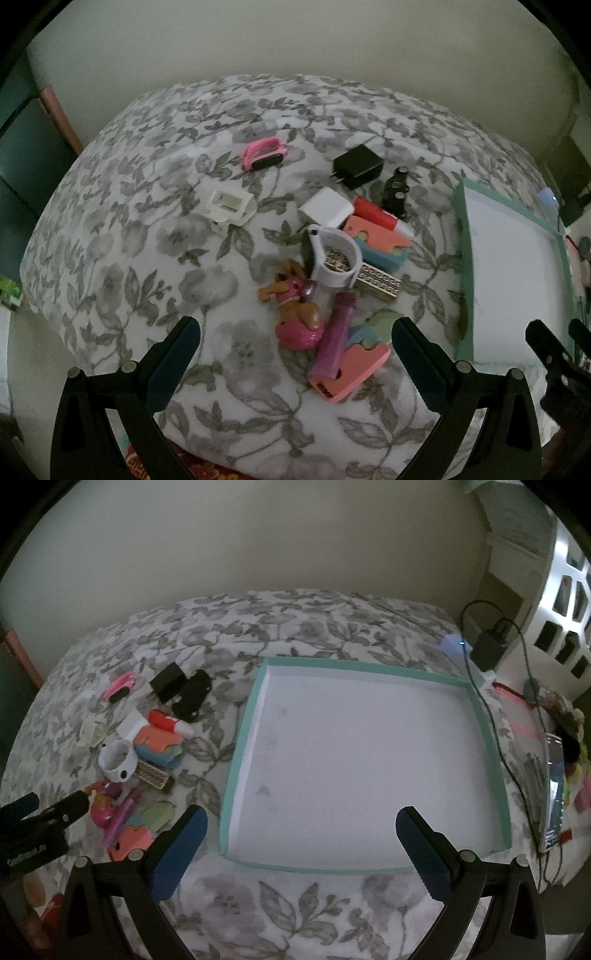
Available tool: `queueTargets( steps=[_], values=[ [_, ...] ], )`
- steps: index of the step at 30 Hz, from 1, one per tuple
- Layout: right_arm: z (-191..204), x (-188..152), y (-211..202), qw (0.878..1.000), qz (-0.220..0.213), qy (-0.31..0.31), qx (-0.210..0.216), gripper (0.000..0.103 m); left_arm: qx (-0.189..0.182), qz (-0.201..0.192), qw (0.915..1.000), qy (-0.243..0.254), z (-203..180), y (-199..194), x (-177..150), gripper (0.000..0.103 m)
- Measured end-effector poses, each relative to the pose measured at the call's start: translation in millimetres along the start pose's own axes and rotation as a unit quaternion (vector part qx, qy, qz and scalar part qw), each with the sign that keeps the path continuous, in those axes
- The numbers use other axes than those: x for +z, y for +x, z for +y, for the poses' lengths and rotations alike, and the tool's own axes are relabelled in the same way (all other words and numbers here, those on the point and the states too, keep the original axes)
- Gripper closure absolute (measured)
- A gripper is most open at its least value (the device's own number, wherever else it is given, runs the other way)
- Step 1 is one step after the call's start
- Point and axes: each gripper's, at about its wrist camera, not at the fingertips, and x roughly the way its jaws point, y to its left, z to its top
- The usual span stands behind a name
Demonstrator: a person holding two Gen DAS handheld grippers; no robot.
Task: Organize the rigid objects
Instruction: 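Move the right tool to the pink-and-blue toy knife while the left tool approaches the doll figure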
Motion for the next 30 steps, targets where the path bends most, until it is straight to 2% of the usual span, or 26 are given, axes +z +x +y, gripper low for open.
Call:
queueTargets(
  steps=[4, 10, 20, 30],
  values=[
    [12, 2, 2, 0.999, 0.005, -0.015, 0.038, 0.000, 0.021, 0.005, 0.9994, -0.028, 14, 3, 3, 0.000],
    [51, 0, 11, 0.993, 0.028, -0.060, 0.093, 0.000, 0.031, 0.030, 0.9966, -0.070, 41, 16, 6, 0.000],
    [117, -20, 39, 0.973, 0.087, -0.175, 0.125, 0.000, 0.029, 0.088, 0.9920, -0.086, 57, 42, -1, 0.000],
    [150, -38, 64, 0.951, 0.135, -0.238, 0.142, 0.000, 0.026, 0.109, 0.9879, -0.107, 68, 52, -1, 0.000]
  ],
)
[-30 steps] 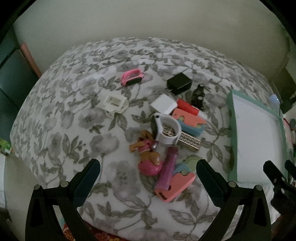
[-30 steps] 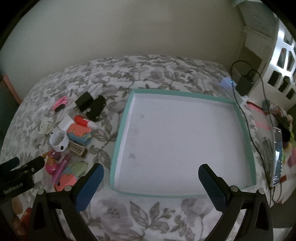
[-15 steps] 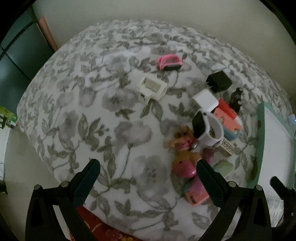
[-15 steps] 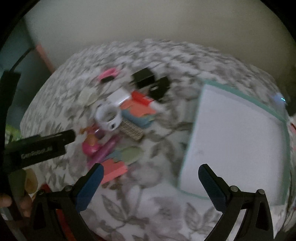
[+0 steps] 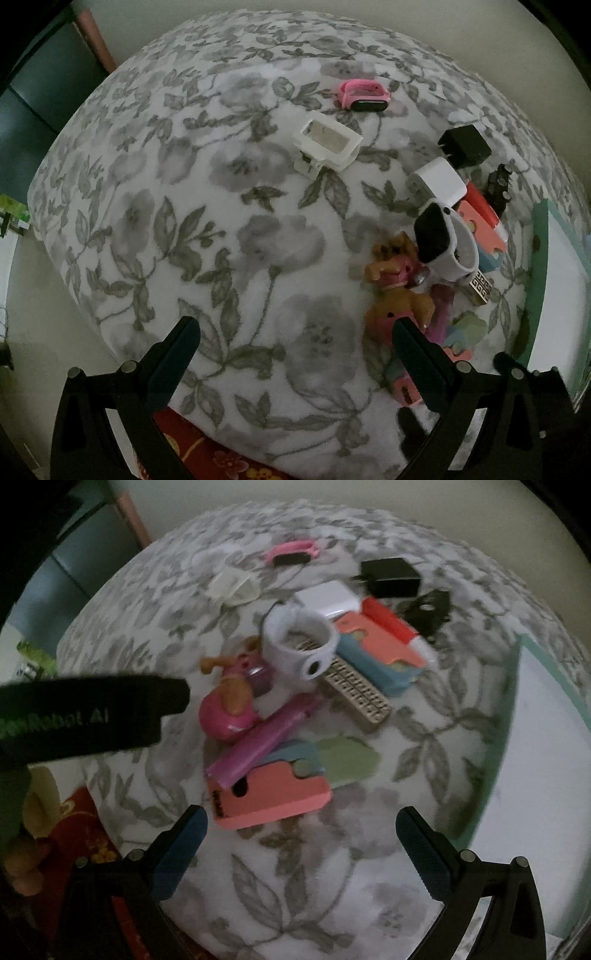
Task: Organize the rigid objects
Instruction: 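Move the right tool to the pink-and-blue toy knife while the left tool approaches the doll figure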
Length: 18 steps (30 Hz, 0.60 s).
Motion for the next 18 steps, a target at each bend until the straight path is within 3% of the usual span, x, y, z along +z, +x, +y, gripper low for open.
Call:
queueTargets(
  steps=[9, 18],
  values=[
    [19, 14, 27, 0.999, 0.008, -0.021, -0.037, 0.002, -0.028, 0.001, 0.9987, -0.044, 15, 6, 5, 0.000],
    [-8, 20, 24, 0.999, 0.001, 0.020, -0.025, 0.022, -0.068, -0.006, 0.9974, -0.024, -5, 11, 12, 0.000]
  ],
)
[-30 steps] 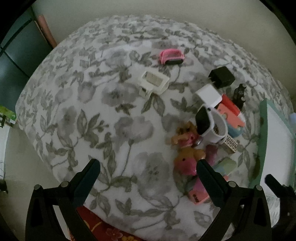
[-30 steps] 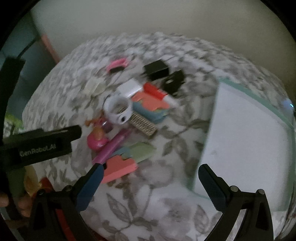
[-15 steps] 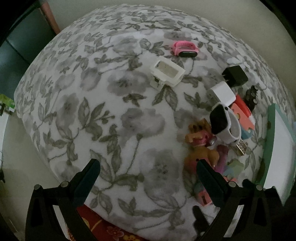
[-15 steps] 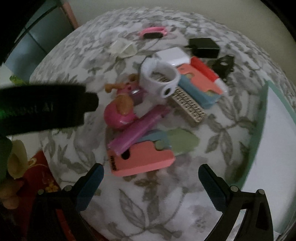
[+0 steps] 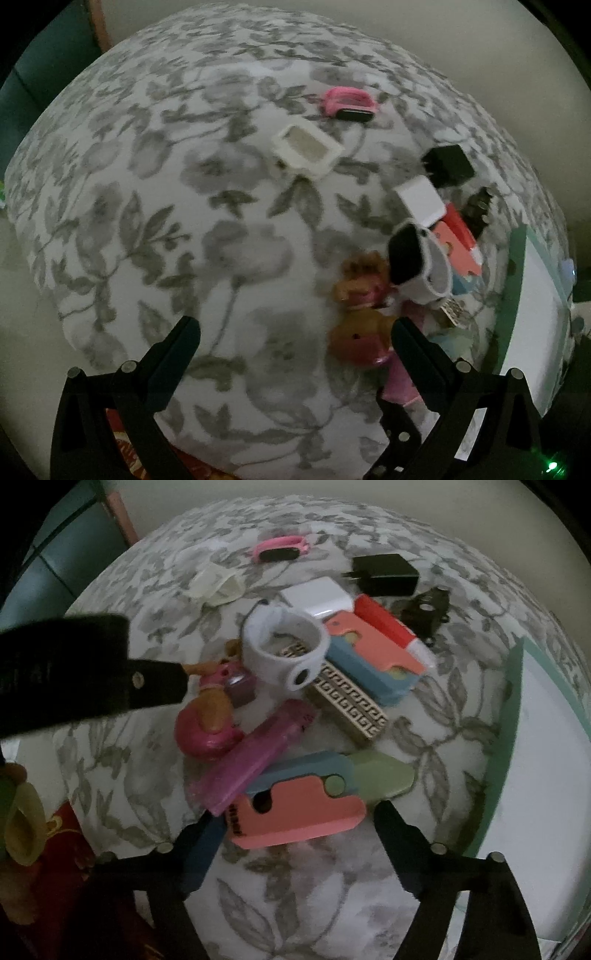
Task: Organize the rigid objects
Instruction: 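Move the right tool to the pink-and-blue toy knife while the left tool approaches the doll figure, then grasp the toy knife with the right tool while the left tool grasps the doll figure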
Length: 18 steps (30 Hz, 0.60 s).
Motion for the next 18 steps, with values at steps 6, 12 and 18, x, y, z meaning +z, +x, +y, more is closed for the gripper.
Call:
queueTargets(
  steps=[6, 12, 18],
  values=[
    [-29, 3, 0, 1.000, -0.004, 0.029, -0.002, 0.027, -0.008, 0.001, 0.9994, 0.034, -22, 12, 6, 0.002],
    [-65, 7, 0, 0.998, -0.006, 0.055, 0.005, 0.027, -0.007, 0.007, 0.9986, 0.051, -36, 28, 13, 0.030],
    [-73, 10, 0, 0.999, -0.003, 0.054, 0.005, 0.027, -0.014, 0.033, 0.9981, 0.049, -39, 44, 13, 0.049]
  ],
)
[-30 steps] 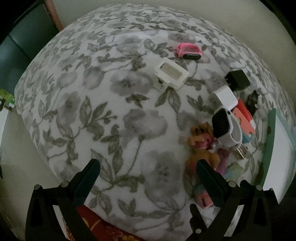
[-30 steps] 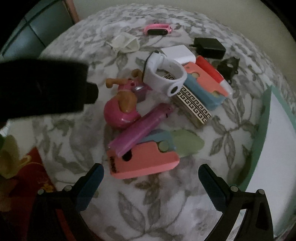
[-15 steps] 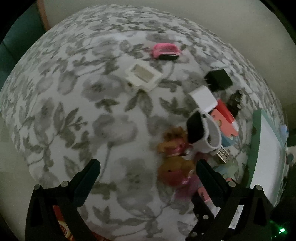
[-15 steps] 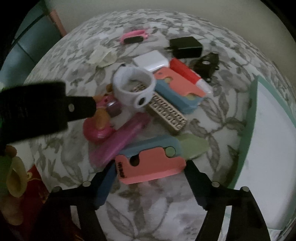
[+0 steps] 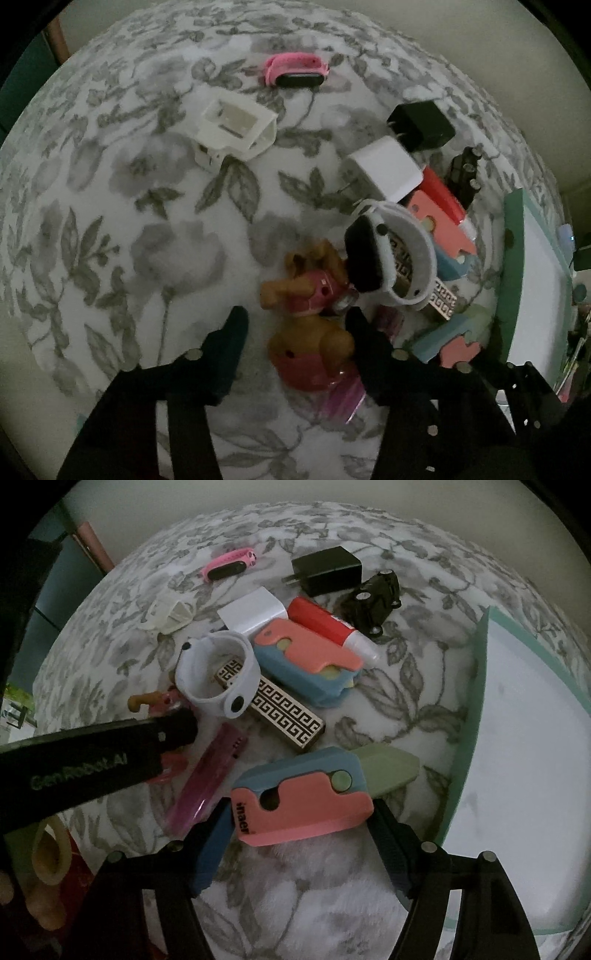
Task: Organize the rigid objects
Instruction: 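Grasp the toy knife with the right tool while the left tool grasps the doll figure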
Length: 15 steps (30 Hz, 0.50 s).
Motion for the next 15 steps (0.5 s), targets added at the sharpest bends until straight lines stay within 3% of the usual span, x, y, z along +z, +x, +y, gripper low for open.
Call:
queueTargets(
  steps=[9, 15],
  values=[
    [21, -1, 8, 0.999, -0.003, -0.025, -0.029, 0.023, 0.008, 0.000, 1.0000, 0.005, 2, 0, 0, 0.052],
    [39, -6, 21, 0.998, 0.003, -0.043, -0.038, 0.009, 0.008, 0.000, 0.9999, 0.007, 2, 0, -1, 0.052]
  ],
)
